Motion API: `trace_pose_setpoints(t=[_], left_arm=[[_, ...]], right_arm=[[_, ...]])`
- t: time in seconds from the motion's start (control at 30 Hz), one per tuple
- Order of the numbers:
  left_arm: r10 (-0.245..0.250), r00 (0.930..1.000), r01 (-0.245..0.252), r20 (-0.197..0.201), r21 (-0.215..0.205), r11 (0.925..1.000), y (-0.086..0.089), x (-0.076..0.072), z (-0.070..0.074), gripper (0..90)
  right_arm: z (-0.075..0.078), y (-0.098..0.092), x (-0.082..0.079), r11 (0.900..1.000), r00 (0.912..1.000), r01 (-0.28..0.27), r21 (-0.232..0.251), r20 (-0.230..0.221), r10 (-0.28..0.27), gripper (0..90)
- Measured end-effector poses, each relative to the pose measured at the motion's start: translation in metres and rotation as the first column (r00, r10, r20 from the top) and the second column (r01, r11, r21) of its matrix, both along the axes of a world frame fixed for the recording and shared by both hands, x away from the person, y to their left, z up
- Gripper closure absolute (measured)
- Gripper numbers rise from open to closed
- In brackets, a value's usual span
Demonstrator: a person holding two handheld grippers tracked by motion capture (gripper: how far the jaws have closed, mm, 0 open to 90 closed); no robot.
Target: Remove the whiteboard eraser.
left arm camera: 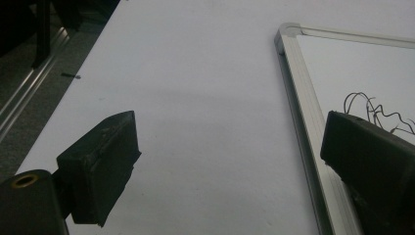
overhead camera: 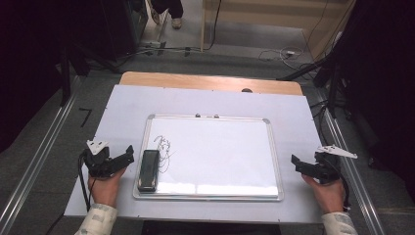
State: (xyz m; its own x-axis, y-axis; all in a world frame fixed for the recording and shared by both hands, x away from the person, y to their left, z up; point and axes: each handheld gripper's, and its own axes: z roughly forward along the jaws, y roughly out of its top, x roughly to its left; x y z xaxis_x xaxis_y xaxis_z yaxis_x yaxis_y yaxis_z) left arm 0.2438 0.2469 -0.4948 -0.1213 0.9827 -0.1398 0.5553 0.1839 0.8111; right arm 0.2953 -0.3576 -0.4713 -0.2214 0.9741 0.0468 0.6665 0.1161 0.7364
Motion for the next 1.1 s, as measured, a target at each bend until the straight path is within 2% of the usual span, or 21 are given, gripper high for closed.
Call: trace_pose_setpoints(t=[0.57, 1.1], left_arm=[[-0.007, 1.0000, 0.007, -0.001, -0.001, 1.0000, -0.006, -0.003, 0.001, 7.5], [-0.040, 0.9985, 0.040, 0.038, -0.016, 0.9991, -0.022, -0.012, 0.009, 8.6]], right_arm=[[0.001, 0.002, -0.001, 1.000, 1.0000, 0.001, 0.004, -0.002, -0.001, 7.2], [0.001, 0.003, -0.001, 1.000, 1.0000, 0.001, 0.007, 0.005, -0.001, 7.2]])
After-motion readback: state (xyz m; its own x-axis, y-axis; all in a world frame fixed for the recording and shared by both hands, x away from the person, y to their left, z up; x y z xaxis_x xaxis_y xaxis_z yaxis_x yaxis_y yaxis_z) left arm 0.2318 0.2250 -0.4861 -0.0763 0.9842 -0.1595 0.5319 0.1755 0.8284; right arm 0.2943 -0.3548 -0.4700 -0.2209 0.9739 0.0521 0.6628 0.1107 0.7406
